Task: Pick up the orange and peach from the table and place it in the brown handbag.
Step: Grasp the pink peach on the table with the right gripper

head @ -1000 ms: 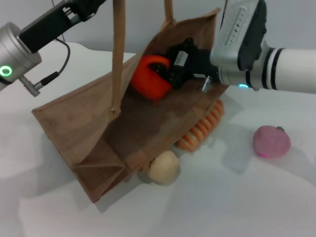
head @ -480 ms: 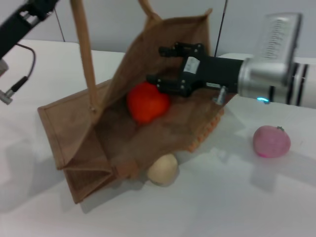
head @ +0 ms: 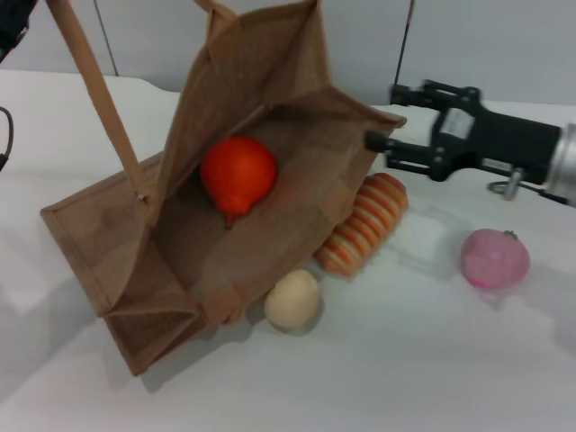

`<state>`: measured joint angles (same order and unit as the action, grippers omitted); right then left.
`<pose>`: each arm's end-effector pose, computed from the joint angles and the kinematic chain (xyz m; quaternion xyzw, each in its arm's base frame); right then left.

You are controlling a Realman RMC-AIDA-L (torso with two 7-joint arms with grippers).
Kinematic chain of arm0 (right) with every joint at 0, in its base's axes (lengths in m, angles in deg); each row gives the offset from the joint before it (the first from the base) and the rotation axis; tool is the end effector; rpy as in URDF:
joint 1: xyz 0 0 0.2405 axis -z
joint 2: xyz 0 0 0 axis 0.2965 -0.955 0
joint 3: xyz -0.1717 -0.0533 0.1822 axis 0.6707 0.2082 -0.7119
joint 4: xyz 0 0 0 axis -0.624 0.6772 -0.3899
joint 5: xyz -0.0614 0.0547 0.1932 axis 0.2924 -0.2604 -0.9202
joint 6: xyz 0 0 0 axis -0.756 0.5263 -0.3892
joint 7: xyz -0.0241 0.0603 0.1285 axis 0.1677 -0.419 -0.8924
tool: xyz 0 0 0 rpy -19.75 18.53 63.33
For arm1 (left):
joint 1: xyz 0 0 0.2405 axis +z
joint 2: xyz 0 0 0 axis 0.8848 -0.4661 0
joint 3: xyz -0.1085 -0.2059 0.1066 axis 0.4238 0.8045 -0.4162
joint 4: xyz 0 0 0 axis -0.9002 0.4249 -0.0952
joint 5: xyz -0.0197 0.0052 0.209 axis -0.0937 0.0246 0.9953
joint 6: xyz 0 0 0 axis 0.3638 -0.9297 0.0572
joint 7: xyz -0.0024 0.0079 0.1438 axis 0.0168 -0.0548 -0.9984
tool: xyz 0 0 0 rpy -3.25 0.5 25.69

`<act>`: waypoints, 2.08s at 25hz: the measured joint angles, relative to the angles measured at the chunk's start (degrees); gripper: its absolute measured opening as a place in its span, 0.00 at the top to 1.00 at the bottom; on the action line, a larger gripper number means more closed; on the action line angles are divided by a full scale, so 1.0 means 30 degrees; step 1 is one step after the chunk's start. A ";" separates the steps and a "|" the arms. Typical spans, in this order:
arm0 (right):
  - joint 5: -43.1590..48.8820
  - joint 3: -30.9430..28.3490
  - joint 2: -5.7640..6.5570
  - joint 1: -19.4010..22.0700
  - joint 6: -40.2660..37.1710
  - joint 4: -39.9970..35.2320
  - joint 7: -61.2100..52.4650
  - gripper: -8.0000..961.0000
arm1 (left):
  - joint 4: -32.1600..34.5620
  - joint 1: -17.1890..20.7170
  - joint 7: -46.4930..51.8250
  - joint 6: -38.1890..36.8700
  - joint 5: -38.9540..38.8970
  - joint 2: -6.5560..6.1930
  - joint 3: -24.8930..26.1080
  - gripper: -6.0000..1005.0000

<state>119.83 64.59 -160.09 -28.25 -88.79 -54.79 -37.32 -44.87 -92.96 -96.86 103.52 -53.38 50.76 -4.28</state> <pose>0.2108 0.4007 -0.0121 -0.9297 0.0504 0.2776 0.2366 -0.2713 0.3395 0.0981 -0.6666 -0.2623 -0.6307 0.2983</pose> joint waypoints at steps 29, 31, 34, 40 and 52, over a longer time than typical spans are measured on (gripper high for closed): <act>1.1450 0.0012 0.0737 0.1374 0.0906 -0.4142 -1.1602 0.23 | -0.0049 0.0028 0.0014 -0.0789 0.0200 -0.0121 -0.0162 0.82; 1.1590 0.0011 0.0738 0.1381 0.0768 -0.4263 -1.1736 0.24 | -0.0050 0.0025 0.0015 -0.0884 0.0229 -0.0126 -0.0174 0.82; 1.1647 -0.0002 0.0681 0.1512 0.0253 -0.4686 -1.1826 0.24 | -0.0049 0.0008 0.0015 -0.0975 0.0333 -0.0130 -0.0175 0.82; 1.1642 -0.0104 0.0421 0.1784 -0.0887 -0.5824 -1.1763 0.32 | -0.0048 -0.0034 -0.0003 -0.0992 0.0346 -0.0131 -0.0197 0.82; 1.1451 -0.0152 0.0336 0.2122 -0.1350 -0.6329 -1.1348 0.45 | -0.0048 -0.0041 -0.0057 -0.1023 0.0347 -0.0100 -0.0200 0.81</act>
<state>154.18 64.13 -159.08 -21.88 -92.84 -73.78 -71.36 -45.02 -93.08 -97.03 100.45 -52.34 50.46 -4.88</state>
